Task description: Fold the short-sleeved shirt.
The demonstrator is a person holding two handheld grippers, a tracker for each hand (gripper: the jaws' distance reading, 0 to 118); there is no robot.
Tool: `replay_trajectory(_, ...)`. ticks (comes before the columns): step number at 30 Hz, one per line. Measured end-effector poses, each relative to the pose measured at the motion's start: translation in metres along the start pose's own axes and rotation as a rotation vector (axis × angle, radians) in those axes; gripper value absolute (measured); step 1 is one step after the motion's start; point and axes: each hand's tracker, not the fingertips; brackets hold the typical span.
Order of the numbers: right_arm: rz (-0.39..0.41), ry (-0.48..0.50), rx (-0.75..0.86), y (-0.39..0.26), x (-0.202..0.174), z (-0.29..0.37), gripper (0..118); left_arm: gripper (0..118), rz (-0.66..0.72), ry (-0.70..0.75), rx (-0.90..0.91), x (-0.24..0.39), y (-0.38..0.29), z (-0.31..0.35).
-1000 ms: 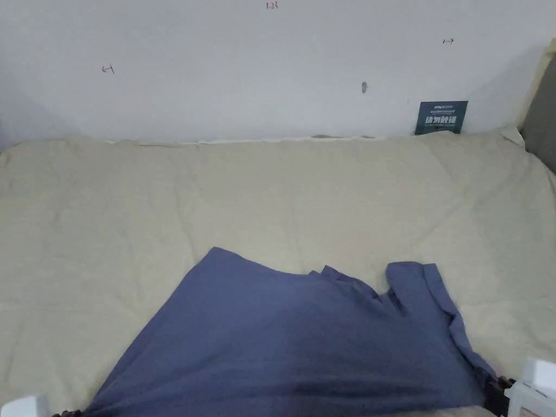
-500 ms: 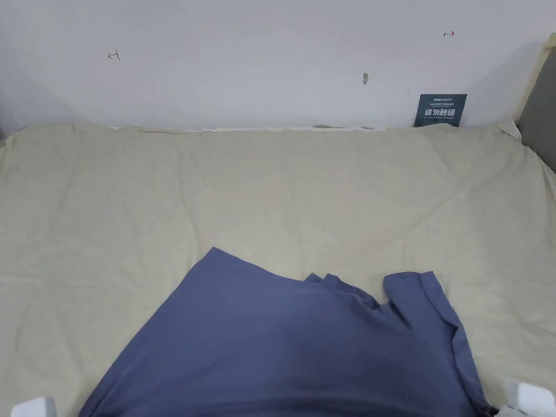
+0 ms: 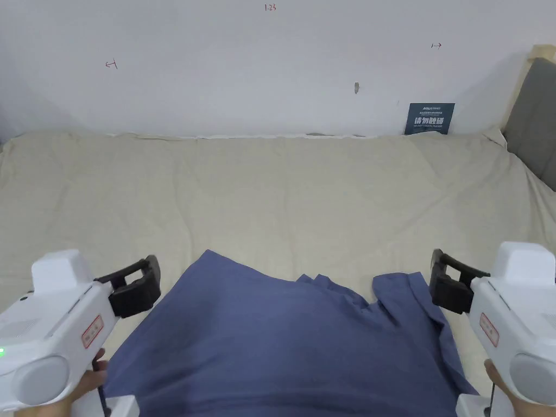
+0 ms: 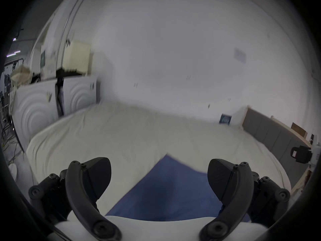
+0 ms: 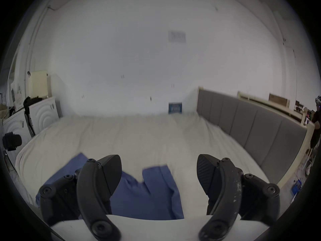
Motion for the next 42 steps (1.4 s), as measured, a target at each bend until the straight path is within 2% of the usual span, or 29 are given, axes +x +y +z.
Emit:
replay_trajectory(1, 0.006, -0.003, 0.026, 0.004, -0.002, 0.004, 92, 112, 0.002, -0.017, 0.01, 0.004, 0.003, -0.001)
replay_trajectory(2, 0.022, -0.016, 0.059, 0.007, -0.005, 0.008, 92, 104, 0.002, -0.043, 0.027, 0.01, 0.007, 0.001)
replay_trajectory(4, 0.053, -0.025, 0.09, 0.011, -0.018, 0.019, 91, 79, 0.0, -0.071, 0.08, 0.019, 0.007, 0.003)
replay_trajectory(5, 0.068, -0.037, 0.104, 0.011, -0.021, 0.021, 83, 50, -0.012, -0.088, 0.101, 0.022, 0.006, 0.003)
replay_trajectory(6, 0.079, -0.039, 0.112, 0.011, -0.023, 0.023, 69, 23, -0.015, -0.088, 0.1, 0.026, 0.005, 0.002)
replay_trajectory(7, 0.086, -0.047, 0.126, 0.011, -0.03, 0.028, 44, 0, -0.018, -0.09, 0.101, 0.03, 0.004, 0.001)
replay_trajectory(8, 0.094, -0.057, 0.141, 0.01, -0.032, 0.028, 9, 0, -0.023, -0.098, 0.098, 0.034, 0.002, -0.001)
replay_trajectory(9, 0.104, -0.068, 0.146, 0.009, -0.033, 0.027, 3, 0, -0.023, -0.099, 0.101, 0.032, 0.001, -0.006)
replay_trajectory(13, 0.083, -0.051, 0.138, 0.006, -0.031, 0.02, 2, 0, -0.043, -0.134, 0.07, 0.037, 0.001, -0.021)
replay_trajectory(17, 0.075, -0.056, 0.122, 0.004, -0.031, 0.009, 2, 0, -0.127, -0.129, 0.01, 0.046, 0.003, -0.053)
replay_trajectory(29, 0.078, -0.059, 0.021, 0.0, -0.025, -0.053, 2, 2, -0.144, -0.215, -0.474, 0.038, -0.007, -0.264)
replay_trajectory(30, 0.083, -0.063, 0.009, -0.002, -0.024, -0.061, 2, 8, -0.144, -0.224, -0.53, 0.037, -0.012, -0.285)
replay_trajectory(31, 0.088, -0.066, -0.002, -0.004, -0.025, -0.065, 2, 23, -0.155, -0.203, -0.573, 0.036, -0.017, -0.3)
replay_trajectory(32, 0.092, -0.069, -0.017, -0.006, -0.025, -0.072, 2, 60, -0.141, -0.184, -0.573, 0.035, -0.024, -0.315)
replay_trajectory(33, 0.094, -0.073, -0.035, -0.009, -0.024, -0.08, 2, 88, -0.137, -0.184, -0.618, 0.033, -0.035, -0.332)
replay_trajectory(34, 0.096, -0.076, -0.05, -0.012, -0.023, -0.085, 2, 108, -0.135, -0.171, -0.661, 0.032, -0.042, -0.345)
replay_trajectory(35, 0.098, -0.082, -0.068, -0.014, -0.022, -0.092, 2, 112, -0.136, -0.138, -0.684, 0.031, -0.052, -0.358)
replay_trajectory(38, 0.098, -0.105, -0.112, -0.026, -0.017, -0.11, 2, 96, -0.178, -0.065, -0.7, 0.032, -0.075, -0.385)
replay_trajectory(40, 0.089, -0.118, -0.145, -0.034, -0.011, -0.118, 2, 88, -0.182, -0.077, -0.749, 0.033, -0.089, -0.397)
replay_trajectory(42, 0.084, -0.133, -0.177, -0.044, -0.007, -0.126, 2, 69, -0.203, -0.089, -0.793, 0.035, -0.106, -0.403)
